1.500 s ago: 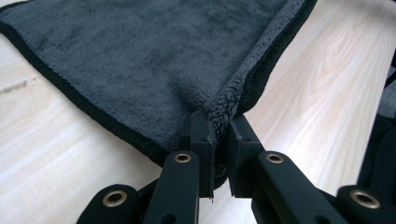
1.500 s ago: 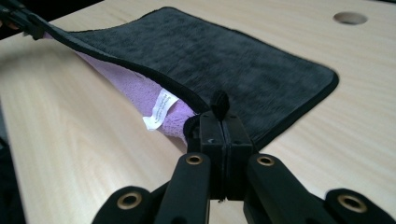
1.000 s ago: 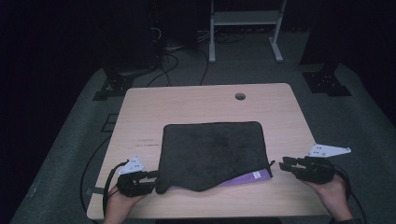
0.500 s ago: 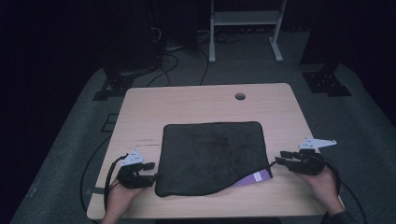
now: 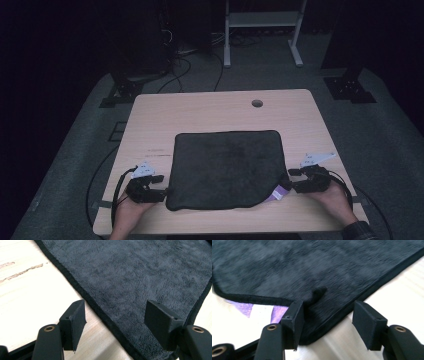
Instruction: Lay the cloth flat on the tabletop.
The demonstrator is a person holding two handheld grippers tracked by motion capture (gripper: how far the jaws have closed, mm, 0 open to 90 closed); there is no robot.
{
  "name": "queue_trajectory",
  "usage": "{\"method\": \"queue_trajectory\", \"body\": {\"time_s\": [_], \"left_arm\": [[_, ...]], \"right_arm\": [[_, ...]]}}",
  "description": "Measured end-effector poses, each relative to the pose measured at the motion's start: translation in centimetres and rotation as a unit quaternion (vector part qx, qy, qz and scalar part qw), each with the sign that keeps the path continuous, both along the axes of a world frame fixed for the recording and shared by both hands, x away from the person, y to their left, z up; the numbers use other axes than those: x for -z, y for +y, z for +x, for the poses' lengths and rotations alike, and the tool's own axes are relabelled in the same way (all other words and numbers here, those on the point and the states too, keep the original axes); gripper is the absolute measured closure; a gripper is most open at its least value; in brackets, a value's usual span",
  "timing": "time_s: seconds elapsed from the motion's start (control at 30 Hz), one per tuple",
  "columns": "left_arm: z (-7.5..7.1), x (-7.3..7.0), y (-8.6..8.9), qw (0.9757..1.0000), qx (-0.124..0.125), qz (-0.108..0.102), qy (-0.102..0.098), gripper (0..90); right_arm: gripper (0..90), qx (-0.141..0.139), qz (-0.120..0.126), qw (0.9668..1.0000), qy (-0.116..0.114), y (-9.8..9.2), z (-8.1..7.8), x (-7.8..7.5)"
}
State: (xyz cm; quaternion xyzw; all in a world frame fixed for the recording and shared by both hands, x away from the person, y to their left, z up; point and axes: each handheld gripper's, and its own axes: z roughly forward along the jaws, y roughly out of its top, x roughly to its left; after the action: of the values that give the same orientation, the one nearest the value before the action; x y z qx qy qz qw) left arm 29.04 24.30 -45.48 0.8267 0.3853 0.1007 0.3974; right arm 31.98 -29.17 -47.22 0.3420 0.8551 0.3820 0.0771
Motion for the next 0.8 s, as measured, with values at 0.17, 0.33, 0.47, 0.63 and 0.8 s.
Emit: {"method": "queue_trajectory", "body": {"time_s": [0.17, 0.33, 0.47, 0.63, 0.8], "left_arm": [[-0.2, 0.1, 0.3, 1.0000, -0.005, 0.000, 0.002, 31.2], [-0.2, 0.2, 0.4, 1.0000, -0.007, 0.002, 0.006, 29.0], [-0.2, 0.3, 0.5, 0.9999, -0.013, 0.006, 0.008, 25.6], [0.0, 0.4, 0.5, 0.9998, -0.021, 0.007, 0.005, 20.6], [0.5, 0.4, 0.7, 0.9996, -0.027, 0.006, -0.002, 18.9]], "right_arm": [[39.2, -0.007, 0.020, 0.9998, -0.001, -0.7, -1.7, -0.6], [37.2, -0.005, 0.034, 0.9994, -0.001, -1.8, -3.2, -0.8], [36.2, 0.010, 0.032, 0.9994, 0.003, -3.0, -4.7, -0.6], [33.1, 0.036, 0.025, 0.9990, -0.003, -4.2, -5.1, -0.4], [27.4, 0.075, 0.024, 0.9969, -0.011, -5.1, -3.9, -0.3]]}}
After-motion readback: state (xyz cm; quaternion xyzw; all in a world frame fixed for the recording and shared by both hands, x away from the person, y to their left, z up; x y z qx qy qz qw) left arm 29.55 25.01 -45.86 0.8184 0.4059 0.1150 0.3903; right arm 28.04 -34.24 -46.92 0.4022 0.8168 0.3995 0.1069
